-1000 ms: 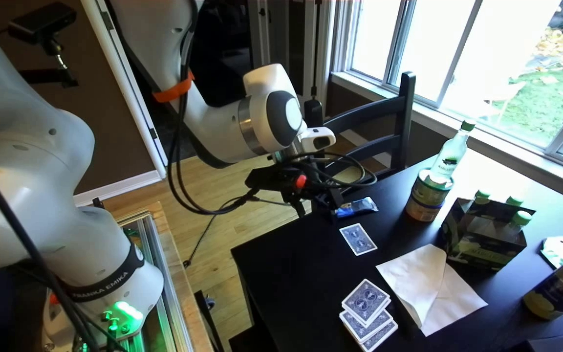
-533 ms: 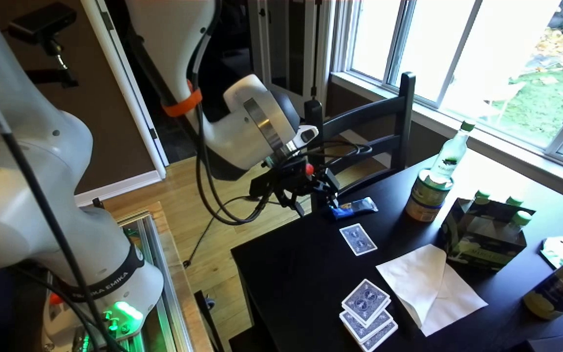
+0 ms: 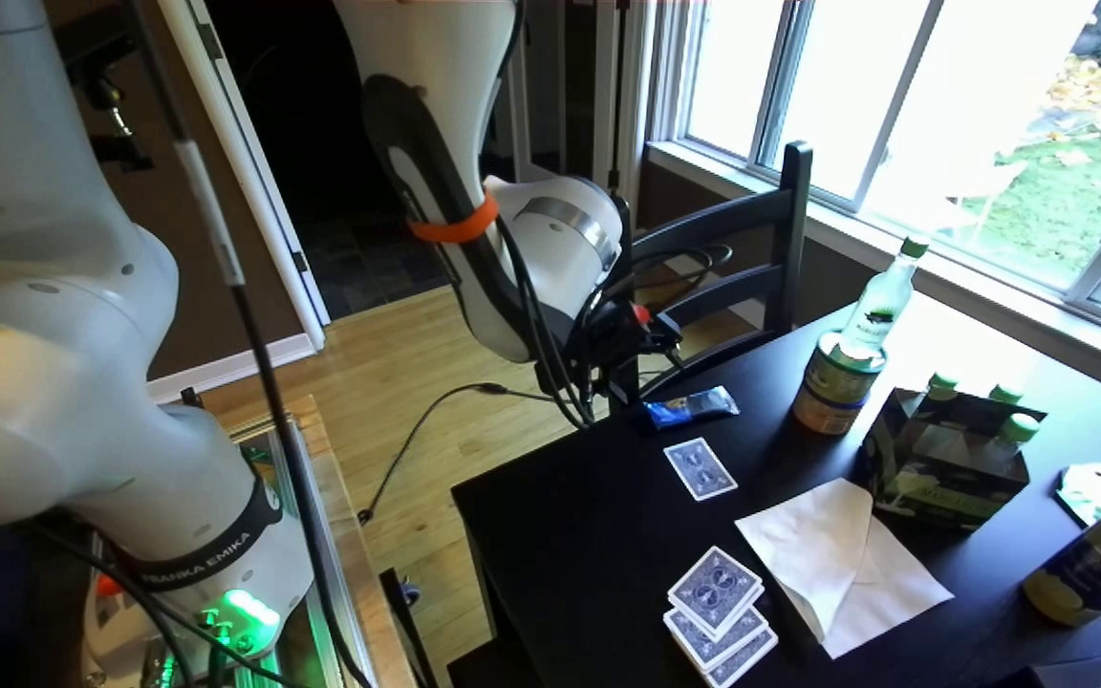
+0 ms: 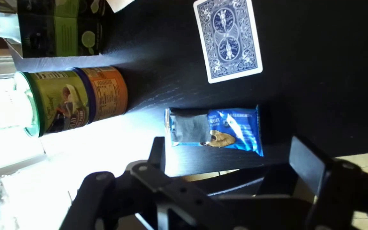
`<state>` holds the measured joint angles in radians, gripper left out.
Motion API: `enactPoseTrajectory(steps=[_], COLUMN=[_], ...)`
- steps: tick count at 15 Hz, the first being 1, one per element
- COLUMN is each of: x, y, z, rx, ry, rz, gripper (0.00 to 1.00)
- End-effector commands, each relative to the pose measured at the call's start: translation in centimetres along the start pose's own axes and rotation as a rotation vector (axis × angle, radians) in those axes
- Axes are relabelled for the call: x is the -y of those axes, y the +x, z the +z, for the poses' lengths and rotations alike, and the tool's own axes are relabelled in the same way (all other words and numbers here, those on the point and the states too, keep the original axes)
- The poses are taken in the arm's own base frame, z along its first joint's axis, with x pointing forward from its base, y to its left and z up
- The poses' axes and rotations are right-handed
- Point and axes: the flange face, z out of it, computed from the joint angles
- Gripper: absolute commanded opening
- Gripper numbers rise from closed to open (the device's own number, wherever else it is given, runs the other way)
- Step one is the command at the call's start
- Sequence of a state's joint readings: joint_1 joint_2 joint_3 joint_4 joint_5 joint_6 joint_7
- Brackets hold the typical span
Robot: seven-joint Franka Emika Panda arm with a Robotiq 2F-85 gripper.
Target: Pick up the granola bar and place it on the deck of cards
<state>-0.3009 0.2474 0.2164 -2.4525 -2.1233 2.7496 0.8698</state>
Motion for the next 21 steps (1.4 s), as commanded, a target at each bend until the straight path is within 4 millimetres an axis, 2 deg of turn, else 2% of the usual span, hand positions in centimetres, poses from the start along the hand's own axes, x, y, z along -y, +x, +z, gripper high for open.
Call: enactPoseTrajectory(steps=[1,3,6,9,14,18,21], x=[0.4,1.2,1.5,1.5,1.5,1.3,1.6], y=[0.0,0.0,0.4,1.2,1.2,1.1,1.0], z=[0.7,2.0,3.0,3.4,4.7,5.7,6.2], rx=[-0.005,-0.003,-0.022,-0.061,-0.075,-0.100,-0.110], ry=[0.010,0.036,0.047,0.034,0.034,0.020,0.026], rz=[0.004,0.009,0.007,-0.004,-0.036,-0.068,-0.091], gripper=[1.00,1.00,1.00,1.00,1.00,0.59,0.37])
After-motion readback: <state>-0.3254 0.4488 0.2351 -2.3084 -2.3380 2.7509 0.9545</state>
